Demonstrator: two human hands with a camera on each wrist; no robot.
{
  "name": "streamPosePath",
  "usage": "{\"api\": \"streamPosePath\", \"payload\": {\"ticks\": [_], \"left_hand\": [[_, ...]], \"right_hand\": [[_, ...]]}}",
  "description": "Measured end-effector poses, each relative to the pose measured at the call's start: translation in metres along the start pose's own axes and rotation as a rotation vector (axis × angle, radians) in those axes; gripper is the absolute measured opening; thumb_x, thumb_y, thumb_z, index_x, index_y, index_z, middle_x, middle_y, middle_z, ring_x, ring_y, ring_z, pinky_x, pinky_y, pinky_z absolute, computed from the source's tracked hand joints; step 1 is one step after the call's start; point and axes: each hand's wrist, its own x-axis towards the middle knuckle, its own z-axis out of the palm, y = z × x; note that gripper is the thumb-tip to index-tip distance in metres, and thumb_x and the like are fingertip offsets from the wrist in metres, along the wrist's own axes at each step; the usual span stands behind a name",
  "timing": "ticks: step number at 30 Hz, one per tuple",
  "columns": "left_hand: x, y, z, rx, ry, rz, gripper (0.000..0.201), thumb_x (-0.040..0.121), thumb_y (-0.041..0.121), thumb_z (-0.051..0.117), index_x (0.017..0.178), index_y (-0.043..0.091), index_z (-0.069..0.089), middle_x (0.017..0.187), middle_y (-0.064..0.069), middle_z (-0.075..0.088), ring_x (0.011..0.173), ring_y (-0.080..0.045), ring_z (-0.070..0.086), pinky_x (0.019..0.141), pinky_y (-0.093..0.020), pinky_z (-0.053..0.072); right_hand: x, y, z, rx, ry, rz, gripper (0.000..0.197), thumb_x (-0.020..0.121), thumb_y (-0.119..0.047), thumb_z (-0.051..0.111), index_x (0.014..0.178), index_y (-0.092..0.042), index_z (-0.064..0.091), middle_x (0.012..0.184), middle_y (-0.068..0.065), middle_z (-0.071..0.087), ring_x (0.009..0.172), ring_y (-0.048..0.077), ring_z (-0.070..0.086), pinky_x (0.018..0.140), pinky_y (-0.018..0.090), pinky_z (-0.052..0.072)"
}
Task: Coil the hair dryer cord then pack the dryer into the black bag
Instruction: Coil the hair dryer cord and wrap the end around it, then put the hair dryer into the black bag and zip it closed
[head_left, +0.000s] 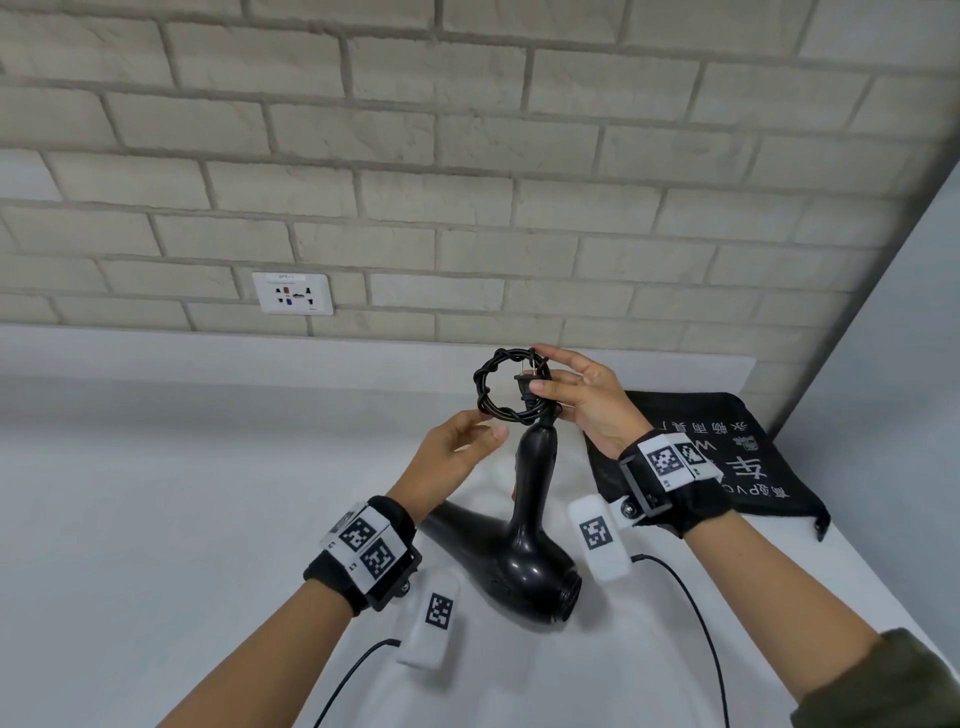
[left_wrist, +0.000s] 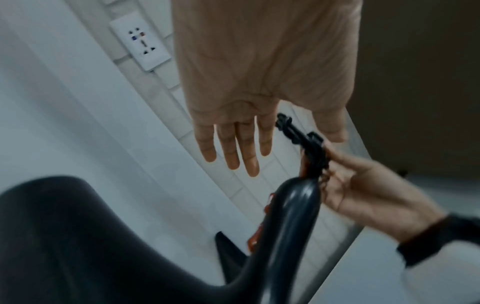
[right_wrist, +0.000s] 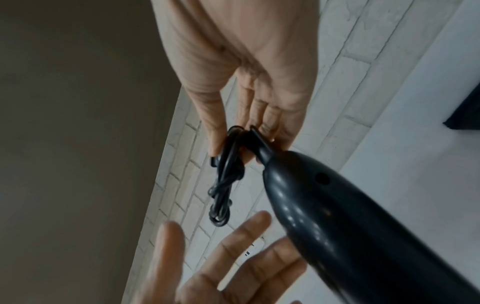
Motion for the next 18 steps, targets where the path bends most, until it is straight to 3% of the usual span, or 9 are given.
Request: {"api": "streamPosePath", "payload": {"ticks": [4, 7, 9, 12, 18], "left_hand": [[-0.002, -0.023, -0.002, 0.364, -0.213, -0.046, 0.078, 0.062, 0.064, 0.063, 0.132, 0.036, 0.043, 0.121, 0.011, 0.057, 0.116, -0.006, 0.049, 0.099, -0.023, 0.031], [-0.007, -0.044, -0.001, 0.477, -0.324, -0.163, 0.095, 0.047, 0.073, 0.061, 0.133, 0.038, 0.042, 0.124, 0.011, 0.056, 0.118, -0.009, 0.049, 0.106, -0.027, 0.034], [-0.01, -0.059, 0.0, 0.554, -0.366, -0.205, 0.091, 0.046, 0.076, 0.061, 0.129, 0.04, 0.046, 0.122, 0.012, 0.058, 0.117, -0.01, 0.051, 0.108, -0.031, 0.036], [-0.016, -0.073, 0.002, 0.713, -0.395, -0.172, 0.084, 0.046, 0.08, 0.059, 0.12, 0.04, 0.052, 0.114, 0.01, 0.058, 0.11, -0.013, 0.052, 0.101, -0.035, 0.04], [-0.047, -0.083, 0.0, 0.747, -0.414, -0.187, 0.08, 0.051, 0.083, 0.045, 0.108, 0.029, 0.055, 0.105, 0.003, 0.058, 0.095, -0.015, 0.054, 0.084, -0.028, 0.043]], "right_hand": [[0.007, 0.002, 0.001, -0.001, -0.005, 0.014, 0.042, 0.079, 0.005, 0.063, 0.112, -0.019, 0.058, 0.07, -0.006, 0.074, 0.065, 0.005, 0.069, 0.058, 0.016, 0.053], [0.014, 0.005, 0.001, 0.008, 0.015, 0.041, 0.04, 0.079, 0.004, 0.063, 0.111, -0.02, 0.058, 0.067, -0.007, 0.073, 0.063, 0.005, 0.069, 0.059, 0.018, 0.054], [0.02, 0.007, -0.001, 0.035, 0.035, 0.074, 0.038, 0.08, 0.003, 0.062, 0.109, -0.021, 0.058, 0.066, -0.006, 0.073, 0.063, 0.006, 0.068, 0.062, 0.02, 0.054], [0.031, 0.012, -0.002, 0.079, 0.056, 0.138, 0.035, 0.081, 0.003, 0.061, 0.106, -0.021, 0.057, 0.066, -0.004, 0.073, 0.062, 0.008, 0.069, 0.062, 0.023, 0.056], [0.049, 0.042, 0.008, 0.063, 0.057, 0.336, 0.035, 0.081, 0.006, 0.06, 0.109, -0.014, 0.052, 0.059, -0.002, 0.072, 0.055, 0.009, 0.069, 0.055, 0.025, 0.057]]}}
